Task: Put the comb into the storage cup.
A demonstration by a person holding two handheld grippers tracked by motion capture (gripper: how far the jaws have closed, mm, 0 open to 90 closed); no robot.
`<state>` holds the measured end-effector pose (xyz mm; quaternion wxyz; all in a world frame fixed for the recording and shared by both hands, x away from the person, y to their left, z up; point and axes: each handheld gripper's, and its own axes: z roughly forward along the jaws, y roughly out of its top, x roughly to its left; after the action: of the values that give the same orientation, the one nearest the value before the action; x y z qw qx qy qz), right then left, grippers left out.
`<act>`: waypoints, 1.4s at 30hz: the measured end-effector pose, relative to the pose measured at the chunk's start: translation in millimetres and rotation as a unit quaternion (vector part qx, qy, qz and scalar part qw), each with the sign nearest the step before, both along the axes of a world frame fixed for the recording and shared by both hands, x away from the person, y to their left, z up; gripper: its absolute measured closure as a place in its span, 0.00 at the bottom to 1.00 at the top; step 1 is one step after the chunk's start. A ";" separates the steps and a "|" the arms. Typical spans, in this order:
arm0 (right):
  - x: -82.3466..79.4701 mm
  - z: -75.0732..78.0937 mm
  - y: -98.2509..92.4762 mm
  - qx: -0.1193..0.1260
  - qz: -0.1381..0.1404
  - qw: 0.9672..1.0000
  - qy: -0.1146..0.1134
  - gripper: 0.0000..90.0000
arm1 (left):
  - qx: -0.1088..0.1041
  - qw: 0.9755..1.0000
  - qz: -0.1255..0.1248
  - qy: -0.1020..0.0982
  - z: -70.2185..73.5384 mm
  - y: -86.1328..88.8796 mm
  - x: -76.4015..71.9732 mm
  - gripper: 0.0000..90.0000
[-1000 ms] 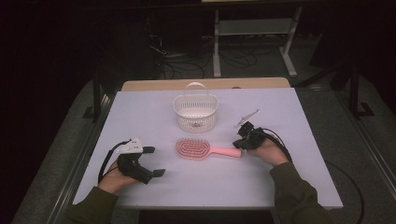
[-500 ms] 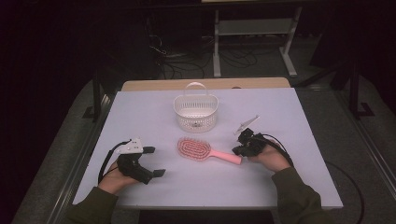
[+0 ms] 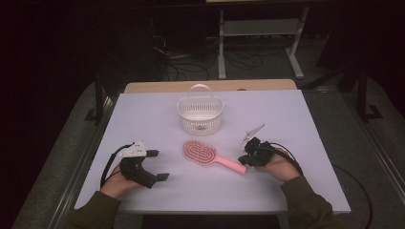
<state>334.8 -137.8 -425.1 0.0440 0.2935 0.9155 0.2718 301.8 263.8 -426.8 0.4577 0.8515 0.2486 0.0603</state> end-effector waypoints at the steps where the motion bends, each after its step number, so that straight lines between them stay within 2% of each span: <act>1: -1.3 0.1 0.2 -0.001 0.003 1.000 0.000 0.99 | 0.000 1.000 0.000 0.000 0.0 0.0 0.0 0.00; 16: -22.5 -0.1 5.4 -0.003 0.027 1.000 0.003 0.99 | 0.000 1.000 0.000 0.001 -0.1 0.3 0.0 0.00; 22: -24.5 0.3 4.7 0.000 0.025 1.000 0.001 0.99 | -0.001 1.000 0.000 0.000 0.2 1.2 0.0 0.00; 26: -25.5 2.7 2.6 0.013 0.015 1.000 -0.004 0.98 | -0.002 1.000 0.001 0.001 0.1 1.6 0.1 0.00; 29: -25.2 4.3 -1.0 0.027 0.003 1.000 -0.014 0.89 | -0.001 1.000 0.001 0.000 0.1 2.3 0.4 0.00; 31: -24.7 4.2 -4.5 0.044 -0.011 0.999 -0.016 0.84 | -0.002 1.000 0.001 0.000 0.2 2.3 0.2 0.00; 37: -25.6 2.2 -10.0 0.048 -0.036 0.997 -0.038 0.58 | -0.001 1.000 0.001 0.000 -0.3 2.8 0.5 0.00; 42: -27.0 4.1 -15.4 0.067 -0.062 0.994 -0.054 0.46 | 0.001 1.000 0.001 0.001 -0.5 2.4 0.4 0.00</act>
<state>307.7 -153.3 -420.9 0.0903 0.3366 0.8718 0.3443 302.2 266.2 -427.3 0.4562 0.8519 0.2499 0.0606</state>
